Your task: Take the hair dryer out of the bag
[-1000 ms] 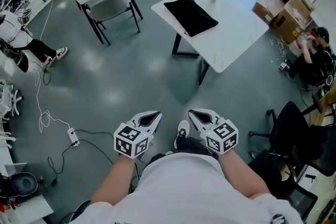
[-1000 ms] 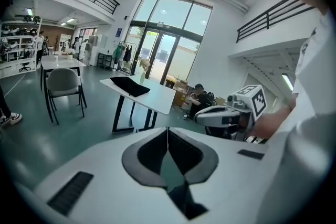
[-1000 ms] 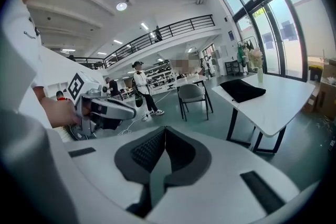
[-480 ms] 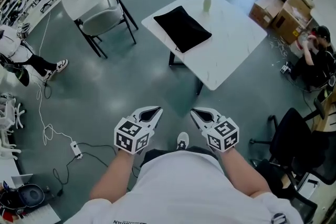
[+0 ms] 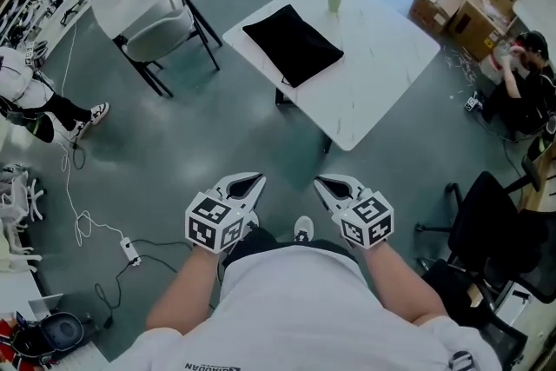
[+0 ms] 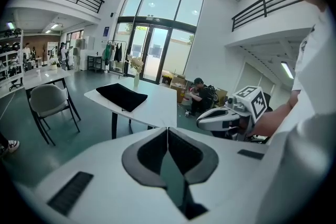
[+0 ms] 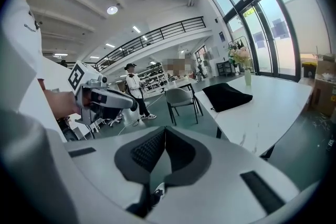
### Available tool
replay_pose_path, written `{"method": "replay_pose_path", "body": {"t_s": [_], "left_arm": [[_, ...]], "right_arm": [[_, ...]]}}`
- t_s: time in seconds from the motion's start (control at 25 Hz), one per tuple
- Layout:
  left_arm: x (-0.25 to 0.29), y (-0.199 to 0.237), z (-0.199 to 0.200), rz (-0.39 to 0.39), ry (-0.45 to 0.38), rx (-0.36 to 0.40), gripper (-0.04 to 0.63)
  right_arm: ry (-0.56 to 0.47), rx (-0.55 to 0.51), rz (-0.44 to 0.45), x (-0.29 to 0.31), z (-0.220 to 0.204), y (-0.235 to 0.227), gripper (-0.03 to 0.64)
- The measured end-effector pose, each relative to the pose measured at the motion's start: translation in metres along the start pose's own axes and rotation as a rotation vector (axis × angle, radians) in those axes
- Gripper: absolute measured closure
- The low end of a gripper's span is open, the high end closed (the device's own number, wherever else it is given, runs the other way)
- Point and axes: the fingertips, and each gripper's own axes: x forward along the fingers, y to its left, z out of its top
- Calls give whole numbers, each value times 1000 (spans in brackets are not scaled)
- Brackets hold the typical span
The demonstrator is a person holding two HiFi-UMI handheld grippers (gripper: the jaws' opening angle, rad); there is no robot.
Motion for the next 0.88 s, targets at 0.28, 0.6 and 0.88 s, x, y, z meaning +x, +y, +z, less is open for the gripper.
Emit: {"method": "replay_pose_path", "body": {"t_s": [0.28,0.6,0.88], "left_arm": [[10,23,2,-28,23,7,577],[24,79,39,-103,9,33,577],[39,155,72,-159,15,72,577]], "right_arm": [[4,26,-24,21,0,-9,600],[-1,50,-104,66,33,-26,600],[-1,74,-184,126,69,-44,600]]}}
